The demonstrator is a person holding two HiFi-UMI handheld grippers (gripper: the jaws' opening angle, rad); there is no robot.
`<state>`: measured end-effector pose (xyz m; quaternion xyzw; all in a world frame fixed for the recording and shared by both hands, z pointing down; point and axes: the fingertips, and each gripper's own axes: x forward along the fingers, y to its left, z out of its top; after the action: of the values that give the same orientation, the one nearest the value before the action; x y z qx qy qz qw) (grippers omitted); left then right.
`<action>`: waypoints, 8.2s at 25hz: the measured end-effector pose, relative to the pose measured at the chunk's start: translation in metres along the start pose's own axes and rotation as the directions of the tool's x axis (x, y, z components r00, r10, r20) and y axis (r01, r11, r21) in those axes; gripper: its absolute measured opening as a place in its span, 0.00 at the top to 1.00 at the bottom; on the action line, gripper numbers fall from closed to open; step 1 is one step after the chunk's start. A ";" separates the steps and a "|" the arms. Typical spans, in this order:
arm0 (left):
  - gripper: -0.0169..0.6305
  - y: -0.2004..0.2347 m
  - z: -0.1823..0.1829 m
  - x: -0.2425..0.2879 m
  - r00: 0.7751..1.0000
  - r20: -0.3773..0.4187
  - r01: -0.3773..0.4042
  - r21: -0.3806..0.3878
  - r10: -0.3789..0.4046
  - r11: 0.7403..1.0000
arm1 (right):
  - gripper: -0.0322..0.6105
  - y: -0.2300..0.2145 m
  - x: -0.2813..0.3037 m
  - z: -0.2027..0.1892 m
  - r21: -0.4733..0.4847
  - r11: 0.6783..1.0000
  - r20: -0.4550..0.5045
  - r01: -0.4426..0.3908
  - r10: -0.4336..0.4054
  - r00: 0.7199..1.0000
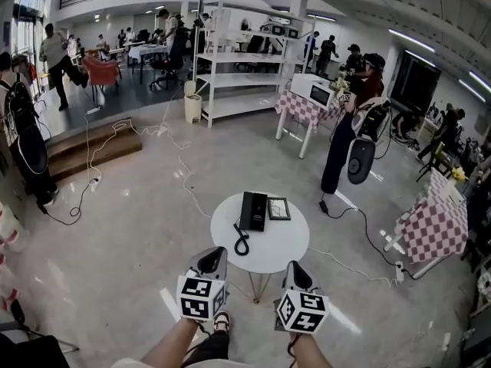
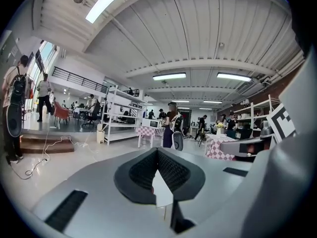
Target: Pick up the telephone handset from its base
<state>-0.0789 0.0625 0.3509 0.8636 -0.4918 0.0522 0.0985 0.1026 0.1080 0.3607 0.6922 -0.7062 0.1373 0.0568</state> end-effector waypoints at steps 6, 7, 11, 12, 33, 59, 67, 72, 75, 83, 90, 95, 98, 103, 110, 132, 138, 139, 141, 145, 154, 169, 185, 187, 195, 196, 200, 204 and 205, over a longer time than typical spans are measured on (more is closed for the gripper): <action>0.95 0.017 0.004 0.043 1.000 0.013 0.018 -0.047 -0.017 0.999 | 0.91 -0.011 0.034 0.008 -0.041 0.999 -0.004 0.033 -0.034 0.999; 0.95 0.020 0.005 0.050 1.000 0.012 0.022 -0.049 -0.021 0.999 | 0.92 -0.012 0.041 0.011 -0.044 0.998 -0.003 0.039 -0.039 0.999; 0.95 0.032 0.010 0.083 0.999 0.007 0.035 -0.054 -0.035 0.998 | 0.91 -0.019 0.071 0.023 -0.044 0.997 0.008 0.057 -0.056 0.998; 0.95 0.034 0.012 0.091 0.999 0.006 0.039 -0.053 -0.039 0.998 | 0.91 -0.021 0.079 0.026 -0.043 0.997 0.010 0.057 -0.057 0.998; 0.95 0.102 0.045 0.246 0.997 -0.026 0.073 -0.039 -0.074 0.997 | 0.92 -0.037 0.241 0.085 -0.035 0.996 0.044 0.086 -0.084 0.995; 0.95 0.120 -0.016 0.290 0.977 -0.200 -0.088 -0.087 0.069 0.992 | 0.92 -0.085 0.316 0.038 0.008 1.000 -0.114 0.003 -0.002 0.993; 0.95 0.131 -0.058 0.292 0.959 -0.272 -0.113 -0.100 0.082 0.988 | 0.91 -0.085 0.330 0.003 0.017 1.000 -0.184 -0.010 0.013 0.983; 0.95 0.131 -0.084 0.294 0.946 -0.315 -0.117 -0.112 0.076 0.987 | 0.91 -0.079 0.336 -0.016 0.009 0.999 -0.221 -0.031 0.033 0.975; 0.95 0.129 -0.097 0.293 0.939 -0.336 -0.119 -0.119 0.073 0.986 | 0.92 -0.078 0.336 -0.030 0.016 0.999 -0.243 -0.033 0.036 0.969; 0.95 0.125 -0.127 0.286 0.918 -0.390 -0.124 -0.118 0.069 0.985 | 0.91 -0.080 0.332 -0.065 0.036 0.999 -0.301 -0.028 0.037 0.953; 0.95 0.121 -0.156 0.285 0.902 -0.428 -0.131 -0.127 0.065 0.983 | 0.91 -0.084 0.331 -0.093 0.053 0.998 -0.343 -0.026 0.043 0.938; 0.95 0.123 -0.167 0.285 0.895 -0.441 -0.140 -0.135 0.067 0.981 | 0.92 -0.084 0.333 -0.104 0.057 0.998 -0.359 -0.030 0.048 0.932; 0.95 0.124 -0.172 0.286 0.891 -0.448 -0.144 -0.133 0.070 0.981 | 0.92 -0.083 0.335 -0.109 0.055 0.998 -0.367 -0.035 0.053 0.929; 0.95 0.122 -0.182 0.290 0.877 -0.478 -0.130 -0.149 0.044 0.980 | 0.92 -0.082 0.336 -0.113 0.053 0.998 -0.376 -0.043 0.060 0.925; 0.94 0.115 -0.190 0.298 0.873 -0.487 -0.081 -0.188 -0.022 0.979 | 0.92 -0.082 0.336 -0.123 0.061 0.997 -0.393 -0.039 0.060 0.918; 0.70 0.112 -0.204 0.332 0.853 -0.511 -0.013 -0.225 -0.106 0.974 | 0.92 -0.097 0.344 -0.138 0.076 0.997 -0.432 -0.006 0.038 0.901; 0.64 0.109 -0.212 0.344 0.833 -0.532 0.010 -0.257 -0.150 0.966 | 0.91 -0.099 0.347 -0.143 0.078 0.997 -0.446 -0.002 0.037 0.894; 0.64 0.109 -0.213 0.346 0.831 -0.534 0.011 -0.263 -0.155 0.965 | 0.92 -0.100 0.347 -0.144 0.079 0.997 -0.448 -0.001 0.037 0.893; 0.63 0.109 -0.214 0.351 0.827 -0.534 0.024 -0.283 -0.178 0.959 | 0.91 -0.101 0.347 -0.145 0.082 0.997 -0.451 0.001 0.037 0.892; 0.61 0.106 -0.214 0.361 0.815 -0.530 0.055 -0.335 -0.236 0.941 | 0.91 -0.104 0.348 -0.148 0.084 0.996 -0.456 0.004 0.035 0.889; 0.60 0.101 -0.218 0.370 0.783 -0.520 0.113 -0.420 -0.341 0.900 | 0.91 -0.104 0.349 -0.155 0.097 0.995 -0.467 0.009 0.037 0.883; 0.63 0.097 -0.220 0.374 0.753 -0.473 0.173 -0.529 -0.458 0.831 | 0.91 -0.113 0.345 -0.168 0.132 0.991 -0.480 0.035 0.033 0.877; 0.69 0.097 -0.215 0.369 0.742 -0.620 0.000 -0.380 -0.254 0.925 | 0.91 -0.108 0.348 -0.166 0.127 0.992 -0.481 0.030 0.035 0.876; 0.69 0.097 -0.214 0.369 0.744 -0.615 0.003 -0.388 -0.262 0.921 | 0.91 -0.111 0.348 -0.166 0.125 0.992 -0.482 0.033 0.032 0.876; 0.76 0.099 -0.208 0.365 0.769 -0.554 0.017 -0.480 -0.318 0.877 | 0.92 -0.114 0.349 -0.165 0.124 0.992 -0.484 0.039 0.026 0.875; 0.77 0.099 -0.207 0.365 0.770 -0.551 0.017 -0.487 -0.322 0.873 | 0.91 -0.112 0.349 -0.165 0.124 0.992 -0.483 0.037 0.028 0.875; 0.78 0.099 -0.204 0.362 0.777 -0.528 0.021 -0.522 -0.342 0.853 | 0.91 -0.108 0.350 -0.164 0.123 0.992 -0.482 0.030 0.034 0.876; 0.81 0.101 -0.205 0.357 0.788 -0.497 0.026 -0.561 -0.362 0.827 | 0.91 -0.107 0.351 -0.164 0.123 0.992 -0.483 0.029 0.035 0.875; 0.82 0.101 -0.205 0.357 0.792 -0.483 0.033 -0.578 -0.374 0.815 | 0.91 -0.106 0.351 -0.165 0.124 0.992 -0.483 0.028 0.036 0.875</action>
<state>0.0175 -0.2416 0.6295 0.7919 -0.3320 0.1583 0.4875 0.1776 -0.1854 0.6252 0.6367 -0.6607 0.3507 0.1872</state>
